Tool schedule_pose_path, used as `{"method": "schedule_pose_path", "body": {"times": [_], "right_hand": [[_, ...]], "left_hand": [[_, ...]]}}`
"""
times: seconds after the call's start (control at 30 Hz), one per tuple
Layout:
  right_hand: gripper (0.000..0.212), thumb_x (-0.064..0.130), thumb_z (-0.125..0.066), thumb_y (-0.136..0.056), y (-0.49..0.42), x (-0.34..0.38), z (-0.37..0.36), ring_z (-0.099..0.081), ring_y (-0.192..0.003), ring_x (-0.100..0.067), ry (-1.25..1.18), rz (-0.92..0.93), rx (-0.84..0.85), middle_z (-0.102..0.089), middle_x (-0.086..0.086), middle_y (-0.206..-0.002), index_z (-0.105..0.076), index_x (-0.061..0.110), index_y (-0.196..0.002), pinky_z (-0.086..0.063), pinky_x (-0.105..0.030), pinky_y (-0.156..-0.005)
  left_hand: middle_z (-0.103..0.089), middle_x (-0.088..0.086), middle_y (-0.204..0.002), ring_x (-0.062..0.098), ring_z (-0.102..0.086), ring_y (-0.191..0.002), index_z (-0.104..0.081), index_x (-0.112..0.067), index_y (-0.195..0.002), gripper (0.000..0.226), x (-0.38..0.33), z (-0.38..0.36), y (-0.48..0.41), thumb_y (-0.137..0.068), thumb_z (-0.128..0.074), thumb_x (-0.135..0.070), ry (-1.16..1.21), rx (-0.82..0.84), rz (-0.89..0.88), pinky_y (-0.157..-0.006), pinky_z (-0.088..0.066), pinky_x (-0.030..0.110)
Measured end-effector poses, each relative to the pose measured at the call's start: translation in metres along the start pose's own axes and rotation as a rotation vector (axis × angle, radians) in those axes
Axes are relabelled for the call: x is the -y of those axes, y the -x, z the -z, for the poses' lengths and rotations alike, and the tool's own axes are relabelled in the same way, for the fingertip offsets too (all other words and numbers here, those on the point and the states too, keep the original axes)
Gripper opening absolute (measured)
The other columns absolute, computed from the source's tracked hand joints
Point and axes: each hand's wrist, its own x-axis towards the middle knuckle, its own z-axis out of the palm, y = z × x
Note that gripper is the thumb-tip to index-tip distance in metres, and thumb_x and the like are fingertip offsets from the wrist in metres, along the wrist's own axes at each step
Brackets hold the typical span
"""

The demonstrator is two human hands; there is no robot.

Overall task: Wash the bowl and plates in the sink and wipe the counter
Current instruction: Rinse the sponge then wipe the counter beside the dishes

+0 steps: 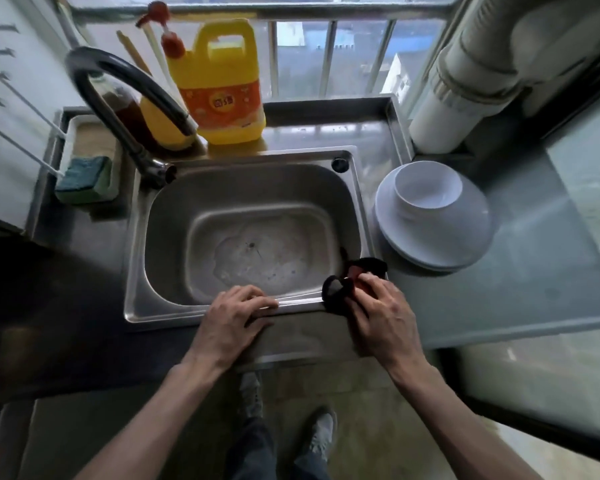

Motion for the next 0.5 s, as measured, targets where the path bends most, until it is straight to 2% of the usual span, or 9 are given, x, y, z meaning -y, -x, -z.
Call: {"method": "schedule_pose_path", "body": {"times": [0.1,0.2,0.33,0.4,0.5], "right_hand": [[0.035,0.039,-0.058,-0.096,0.010,0.018,-0.008,-0.062,-0.114,-0.033,-0.043,-0.052,-0.045,-0.070,-0.008,-0.125,-0.077,0.020,-0.119,-0.048,-0.041,-0.103],[0.031,0.035,-0.066,-0.092,0.008,0.060,-0.017,-0.062,-0.112,-0.028,-0.118,0.029,-0.025,-0.071,-0.004,-0.121,-0.077,0.024,-0.119,-0.048,-0.038,-0.105],[0.033,0.037,-0.059,-0.097,0.002,0.101,-0.036,-0.063,-0.115,-0.021,-0.196,0.178,0.033,-0.068,0.001,-0.120,-0.072,0.029,-0.126,-0.041,-0.040,-0.116],[0.033,0.037,-0.059,-0.098,0.004,0.089,-0.035,-0.062,-0.120,-0.020,-0.138,0.196,-0.001,-0.069,0.001,-0.123,-0.071,0.028,-0.127,-0.039,-0.041,-0.118],[0.037,0.037,-0.057,-0.101,0.016,0.043,-0.021,-0.058,-0.134,-0.019,-0.028,0.028,-0.063,-0.067,-0.004,-0.139,-0.070,0.023,-0.133,-0.034,-0.043,-0.122]], "left_hand": [[-0.066,-0.015,-0.103,0.014,-0.063,-0.095,-0.078,-0.036,-0.105,0.020,0.000,0.001,-0.005,-0.086,-0.081,-0.035,0.018,0.006,0.072,-0.081,-0.048,0.034],[-0.068,-0.017,-0.103,0.009,-0.067,-0.093,-0.080,-0.033,-0.101,0.021,0.008,0.010,-0.001,-0.082,-0.086,-0.027,0.139,0.031,0.109,-0.083,-0.056,0.038],[-0.072,-0.018,-0.099,0.007,-0.071,-0.092,-0.072,-0.044,-0.091,0.041,0.019,0.022,-0.007,-0.077,-0.087,-0.008,0.260,0.108,0.226,-0.087,-0.060,0.039],[-0.073,-0.017,-0.095,0.006,-0.070,-0.092,-0.072,-0.044,-0.086,0.035,0.016,0.025,-0.021,-0.076,-0.090,-0.016,0.242,0.192,0.245,-0.088,-0.058,0.039],[-0.075,-0.018,-0.094,-0.002,-0.069,-0.093,-0.078,-0.036,-0.095,0.024,0.003,0.022,-0.041,-0.076,-0.091,-0.029,0.312,0.275,0.239,-0.093,-0.055,0.034]]}}
